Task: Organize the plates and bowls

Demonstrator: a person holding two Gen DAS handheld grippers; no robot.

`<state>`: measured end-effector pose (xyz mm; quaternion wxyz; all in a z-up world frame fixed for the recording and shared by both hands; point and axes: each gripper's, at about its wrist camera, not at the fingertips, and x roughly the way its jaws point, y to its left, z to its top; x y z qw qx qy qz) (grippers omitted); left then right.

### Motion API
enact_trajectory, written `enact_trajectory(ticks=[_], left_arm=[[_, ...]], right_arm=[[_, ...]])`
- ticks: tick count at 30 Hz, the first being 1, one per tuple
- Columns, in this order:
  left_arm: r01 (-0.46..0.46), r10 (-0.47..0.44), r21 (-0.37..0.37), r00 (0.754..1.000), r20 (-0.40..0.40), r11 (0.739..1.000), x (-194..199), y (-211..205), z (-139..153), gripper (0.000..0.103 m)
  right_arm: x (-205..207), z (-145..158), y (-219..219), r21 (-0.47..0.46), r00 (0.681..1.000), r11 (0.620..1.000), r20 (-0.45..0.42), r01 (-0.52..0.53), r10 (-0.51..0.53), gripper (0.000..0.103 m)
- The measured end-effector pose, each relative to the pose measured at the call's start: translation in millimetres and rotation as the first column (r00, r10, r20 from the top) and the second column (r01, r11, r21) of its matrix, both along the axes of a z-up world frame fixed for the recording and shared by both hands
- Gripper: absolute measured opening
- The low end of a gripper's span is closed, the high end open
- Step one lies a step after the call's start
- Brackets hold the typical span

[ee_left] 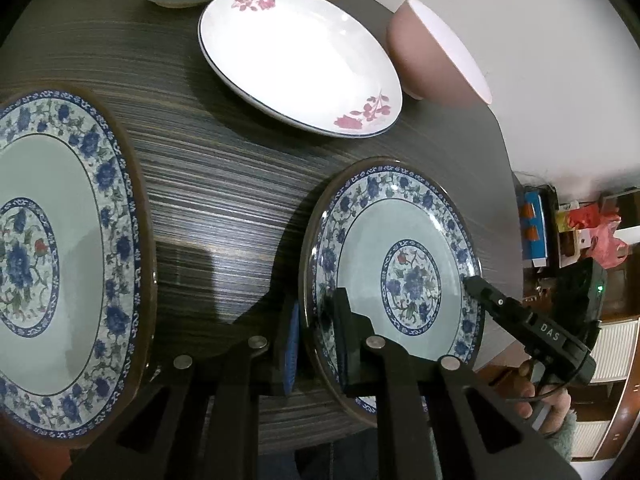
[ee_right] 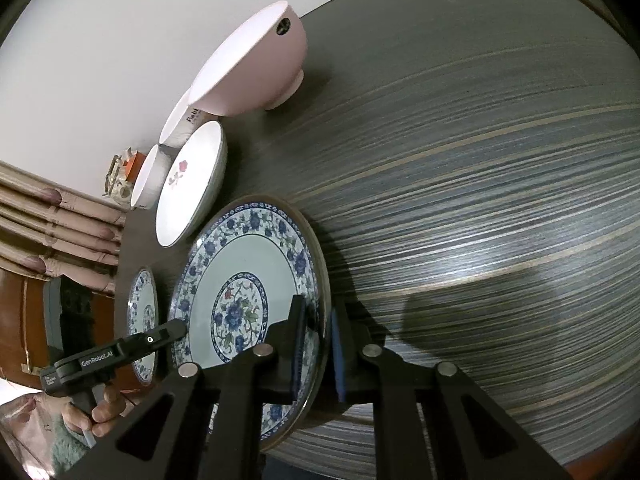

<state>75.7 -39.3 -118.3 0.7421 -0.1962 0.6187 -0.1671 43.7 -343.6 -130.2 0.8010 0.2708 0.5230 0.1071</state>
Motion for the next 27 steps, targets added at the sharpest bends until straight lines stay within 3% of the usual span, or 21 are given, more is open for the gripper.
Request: enact_trajectory(ticks=[12, 27], left_arm=[[-0.02, 0.02, 0.004, 0.999, 0.039, 1.0, -7, 11, 13, 0.012], [-0.13, 0.128, 0.011, 0.987, 0.093, 0.992, -14, 81, 44, 0.012]], right_arm=[[-10, 16, 9, 0.003, 0.999, 1.0, 0.043, -0.027, 0.026, 0.012], [10, 37, 84, 0.001, 0.991, 0.994, 0.076, -0.111, 0.111, 0.012]])
